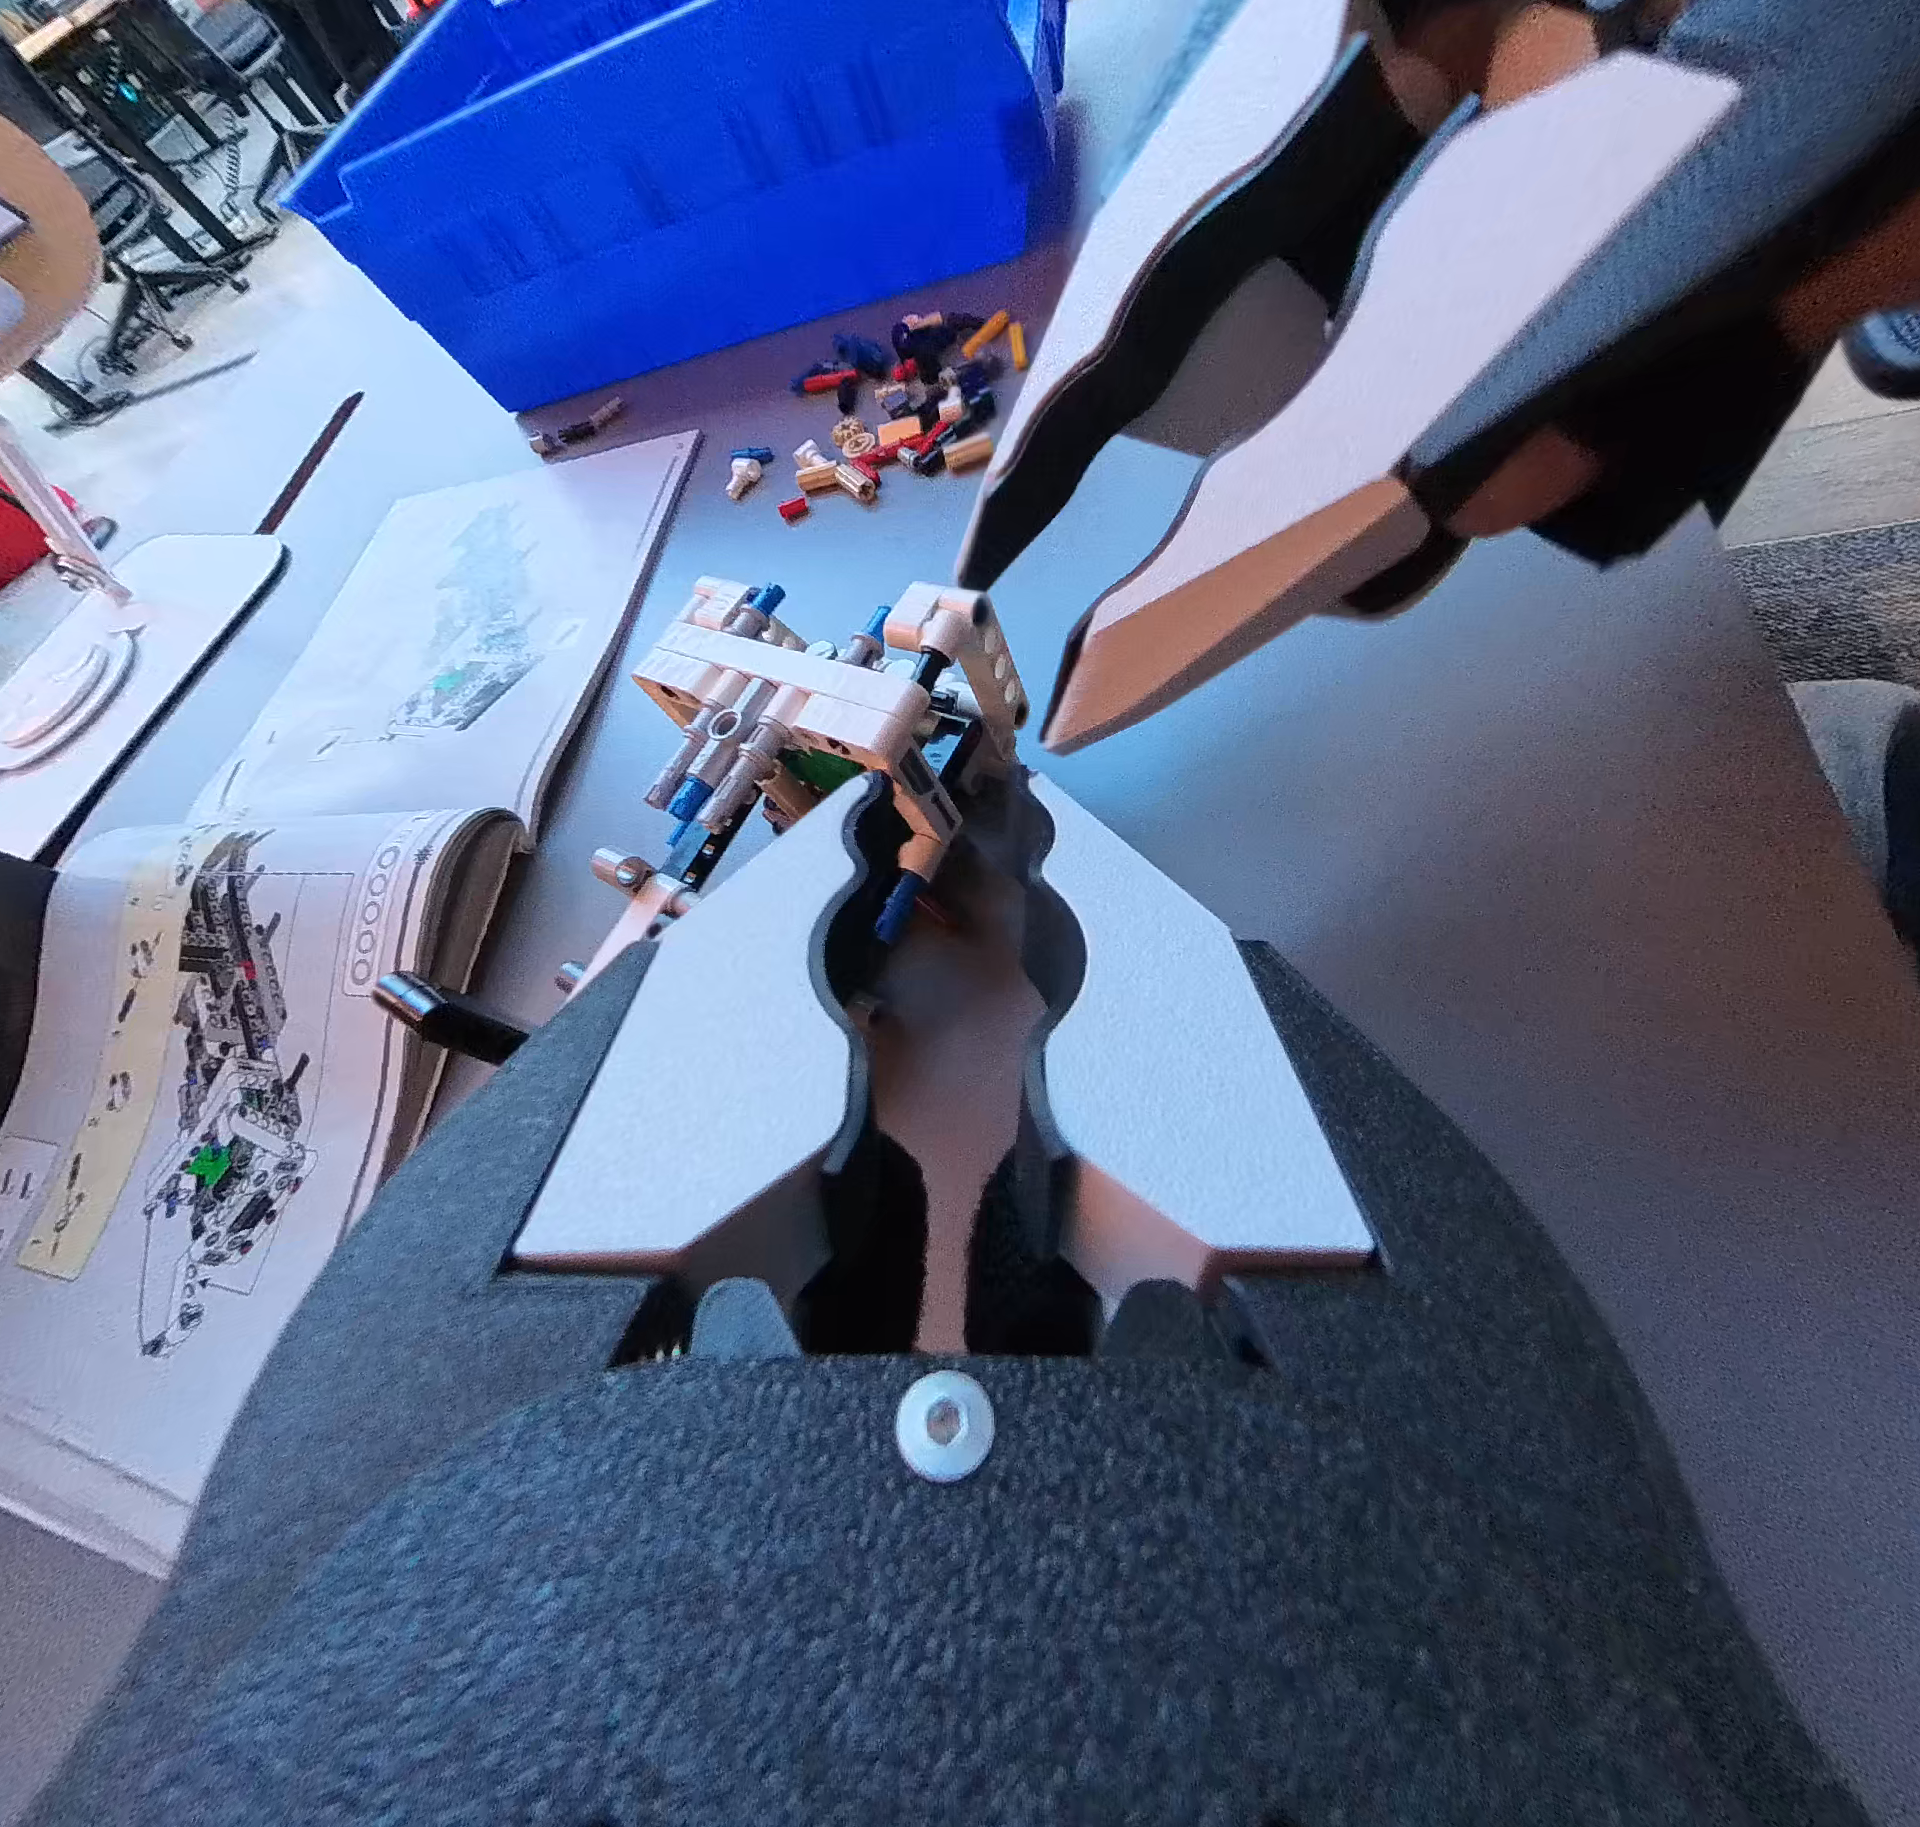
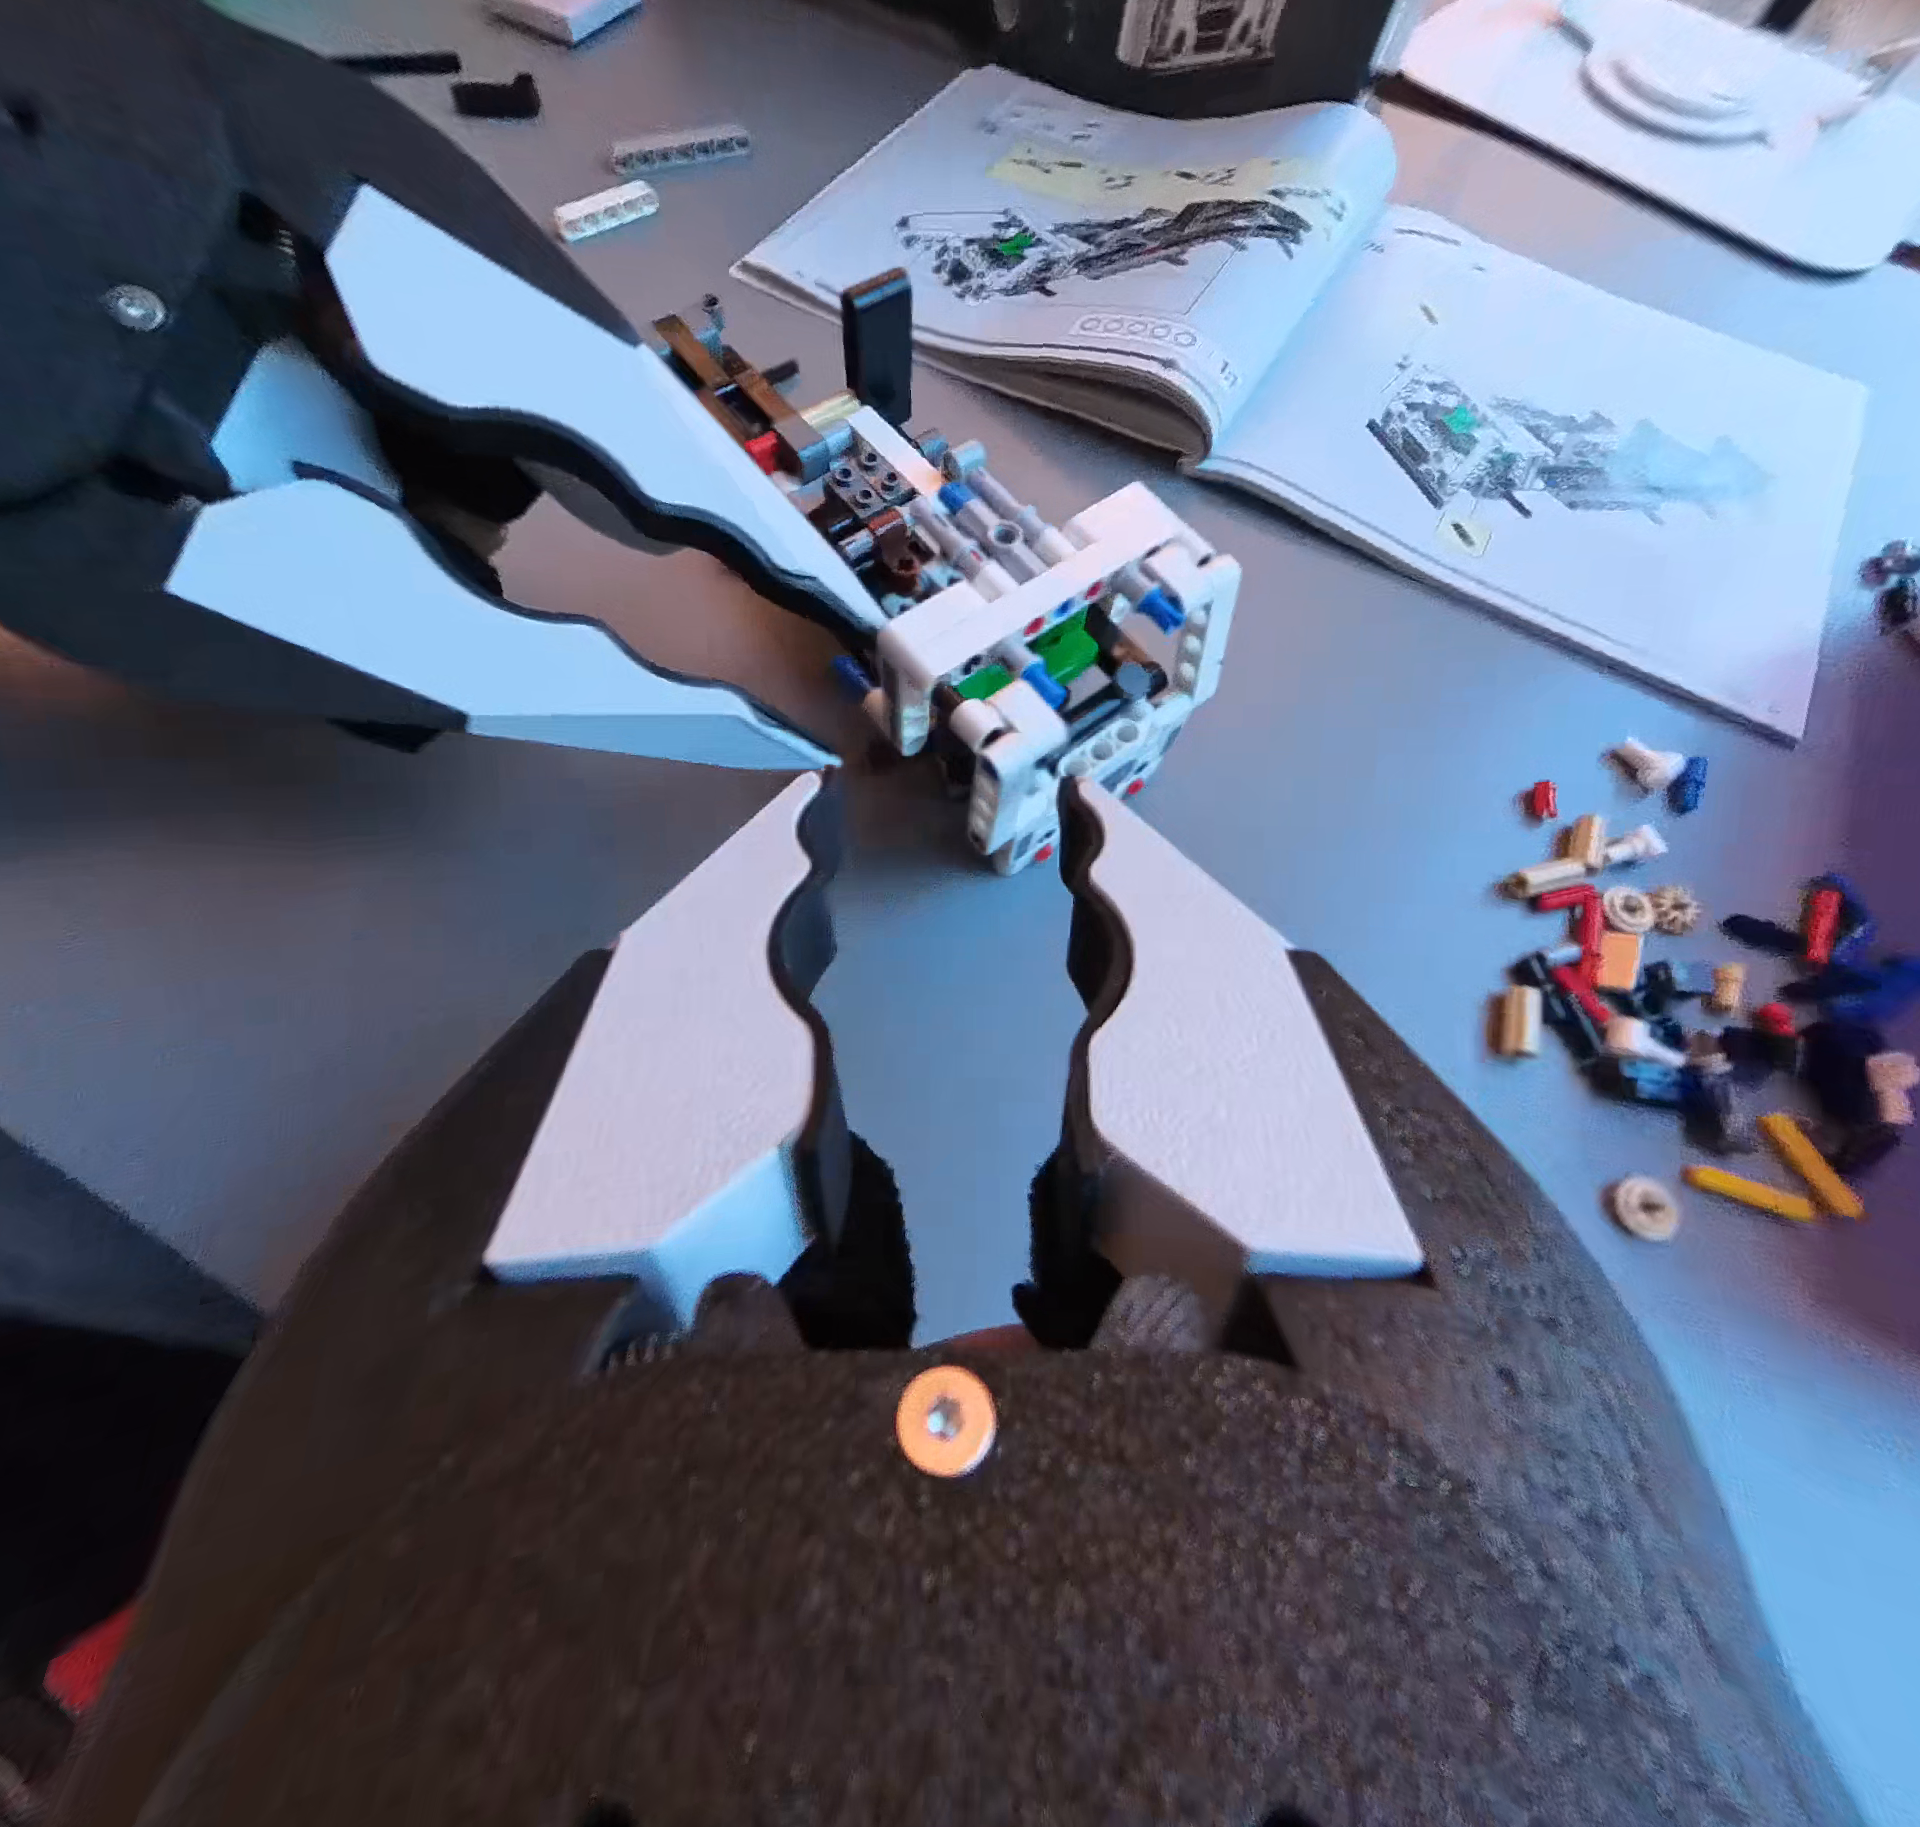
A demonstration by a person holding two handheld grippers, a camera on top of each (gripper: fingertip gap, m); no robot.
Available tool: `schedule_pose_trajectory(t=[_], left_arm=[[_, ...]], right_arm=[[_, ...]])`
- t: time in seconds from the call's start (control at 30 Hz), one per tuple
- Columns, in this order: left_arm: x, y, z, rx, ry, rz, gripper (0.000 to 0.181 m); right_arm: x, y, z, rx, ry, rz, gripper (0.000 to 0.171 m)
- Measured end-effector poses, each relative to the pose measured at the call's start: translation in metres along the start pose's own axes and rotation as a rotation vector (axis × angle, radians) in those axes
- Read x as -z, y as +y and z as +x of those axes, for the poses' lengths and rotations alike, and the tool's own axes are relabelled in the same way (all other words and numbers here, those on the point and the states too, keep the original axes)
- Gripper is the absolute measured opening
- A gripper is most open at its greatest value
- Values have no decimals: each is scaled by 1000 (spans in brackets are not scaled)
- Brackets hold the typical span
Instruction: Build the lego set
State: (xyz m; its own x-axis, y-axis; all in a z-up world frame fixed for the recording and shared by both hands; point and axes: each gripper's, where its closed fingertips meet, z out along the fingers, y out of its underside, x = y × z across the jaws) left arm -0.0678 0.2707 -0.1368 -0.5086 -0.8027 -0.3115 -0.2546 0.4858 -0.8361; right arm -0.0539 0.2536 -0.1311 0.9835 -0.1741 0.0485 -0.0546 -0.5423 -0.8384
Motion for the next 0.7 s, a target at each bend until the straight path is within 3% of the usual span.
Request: schedule_pose_trajectory(t=[0.13,0.43,0.57,0.7], left_arm=[[-5,2,4,-18,7,12,25],[-14,-13,23,-15,46,18,27],[17,-10,18,13,4,-6,28],[55,-10,3,85,-36,28,28]], right_arm=[[-3,-4,-2,-49,107,81,38],[8,-1,18,-212,159,174,46],[5,3,23,-182,231,182,61],[-6,-1,23,-144,276,170,61]])
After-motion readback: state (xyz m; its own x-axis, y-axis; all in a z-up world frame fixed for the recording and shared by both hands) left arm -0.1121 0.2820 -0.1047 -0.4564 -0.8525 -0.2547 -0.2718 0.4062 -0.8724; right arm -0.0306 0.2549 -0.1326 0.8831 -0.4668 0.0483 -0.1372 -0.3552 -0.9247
